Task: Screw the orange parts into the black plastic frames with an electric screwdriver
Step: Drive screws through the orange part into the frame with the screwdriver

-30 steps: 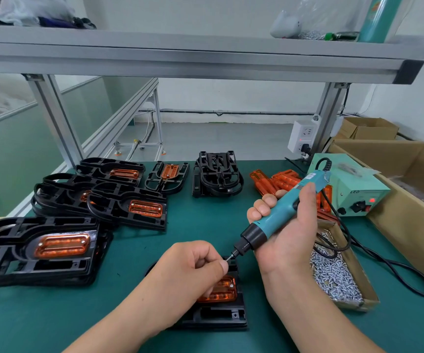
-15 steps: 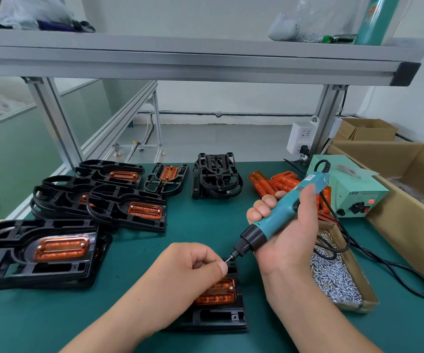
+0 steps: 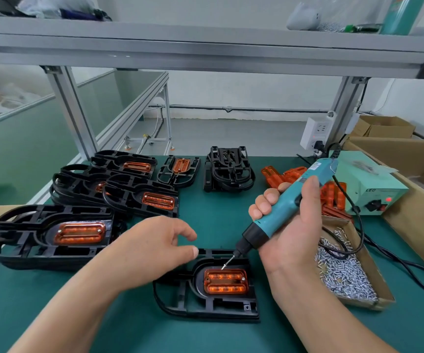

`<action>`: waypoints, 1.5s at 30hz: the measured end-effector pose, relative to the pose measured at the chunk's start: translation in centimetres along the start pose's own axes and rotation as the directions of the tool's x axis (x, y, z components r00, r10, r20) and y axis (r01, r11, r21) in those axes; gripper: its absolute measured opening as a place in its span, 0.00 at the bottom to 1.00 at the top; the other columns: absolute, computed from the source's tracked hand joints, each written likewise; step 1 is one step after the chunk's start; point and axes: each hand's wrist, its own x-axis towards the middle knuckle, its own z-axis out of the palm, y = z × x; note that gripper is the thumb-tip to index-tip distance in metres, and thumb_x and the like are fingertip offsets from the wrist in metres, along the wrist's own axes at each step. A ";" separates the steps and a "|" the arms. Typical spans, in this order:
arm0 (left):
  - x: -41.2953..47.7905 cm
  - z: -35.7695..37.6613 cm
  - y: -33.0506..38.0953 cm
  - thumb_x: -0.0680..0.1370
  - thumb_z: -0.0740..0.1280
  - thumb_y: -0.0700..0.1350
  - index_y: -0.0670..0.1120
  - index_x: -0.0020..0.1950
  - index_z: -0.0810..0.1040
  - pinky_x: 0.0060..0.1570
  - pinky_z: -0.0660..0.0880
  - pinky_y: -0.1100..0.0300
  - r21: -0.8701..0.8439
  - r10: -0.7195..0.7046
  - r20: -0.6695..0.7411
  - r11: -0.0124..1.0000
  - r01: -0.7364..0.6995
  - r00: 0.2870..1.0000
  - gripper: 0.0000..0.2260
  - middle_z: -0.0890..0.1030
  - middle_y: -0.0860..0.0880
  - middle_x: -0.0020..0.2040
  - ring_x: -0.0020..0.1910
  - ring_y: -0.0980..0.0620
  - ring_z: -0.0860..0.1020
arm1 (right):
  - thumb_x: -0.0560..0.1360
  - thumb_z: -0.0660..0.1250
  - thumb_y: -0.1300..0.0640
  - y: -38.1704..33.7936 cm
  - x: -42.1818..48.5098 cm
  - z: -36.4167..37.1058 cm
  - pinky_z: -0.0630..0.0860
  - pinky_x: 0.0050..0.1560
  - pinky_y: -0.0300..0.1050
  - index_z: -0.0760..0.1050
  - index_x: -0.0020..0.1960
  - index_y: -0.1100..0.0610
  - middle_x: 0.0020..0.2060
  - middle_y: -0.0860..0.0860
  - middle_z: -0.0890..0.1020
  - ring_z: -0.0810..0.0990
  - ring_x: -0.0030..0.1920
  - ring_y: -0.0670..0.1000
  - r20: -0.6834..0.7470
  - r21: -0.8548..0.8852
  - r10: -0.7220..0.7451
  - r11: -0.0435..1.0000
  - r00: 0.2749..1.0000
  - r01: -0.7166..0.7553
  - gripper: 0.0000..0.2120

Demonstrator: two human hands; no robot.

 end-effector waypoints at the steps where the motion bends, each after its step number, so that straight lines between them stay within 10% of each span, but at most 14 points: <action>1: 0.0 0.1 0.0 0.77 0.71 0.62 0.62 0.62 0.81 0.32 0.66 0.65 0.033 -0.003 0.015 0.999 0.002 1.000 0.15 0.77 0.61 0.31 0.29 0.63 0.75 | 0.83 0.64 0.37 0.3 -0.1 0.1 0.72 0.33 0.43 0.72 0.49 0.55 0.35 0.52 0.72 0.70 0.32 0.50 0.012 -0.011 0.005 1.000 1.000 -0.005 0.21; 33: 0.1 1.2 0.9 0.75 0.73 0.62 0.59 0.69 0.78 0.48 0.75 0.57 0.243 -0.074 0.042 0.968 0.062 0.996 0.23 0.74 0.60 0.42 0.47 0.56 0.76 | 0.77 0.74 0.35 2.6 -2.5 2.7 0.72 0.34 0.47 0.68 0.51 0.59 0.37 0.56 0.73 0.72 0.31 0.54 0.489 -0.355 0.065 0.926 0.870 0.130 0.29; 38: -0.2 1.2 1.6 0.74 0.75 0.60 0.64 0.36 0.74 0.31 0.63 0.59 0.243 -0.089 0.027 0.967 0.080 0.996 0.11 0.69 0.56 0.30 0.29 0.59 0.68 | 0.80 0.71 0.35 3.2 -3.1 3.4 0.73 0.37 0.50 0.69 0.52 0.61 0.36 0.62 0.71 0.70 0.32 0.58 0.599 -0.441 0.112 0.873 0.793 0.210 0.28; 45: -0.3 1.2 1.9 0.74 0.75 0.59 0.71 0.32 0.71 0.29 0.61 0.59 0.238 -0.096 0.024 0.967 0.088 0.995 0.16 0.67 0.55 0.27 0.31 0.59 0.73 | 0.80 0.70 0.34 3.3 -3.2 3.6 0.72 0.36 0.49 0.68 0.50 0.62 0.36 0.62 0.69 0.68 0.30 0.61 0.611 -0.460 0.129 0.861 0.781 0.218 0.29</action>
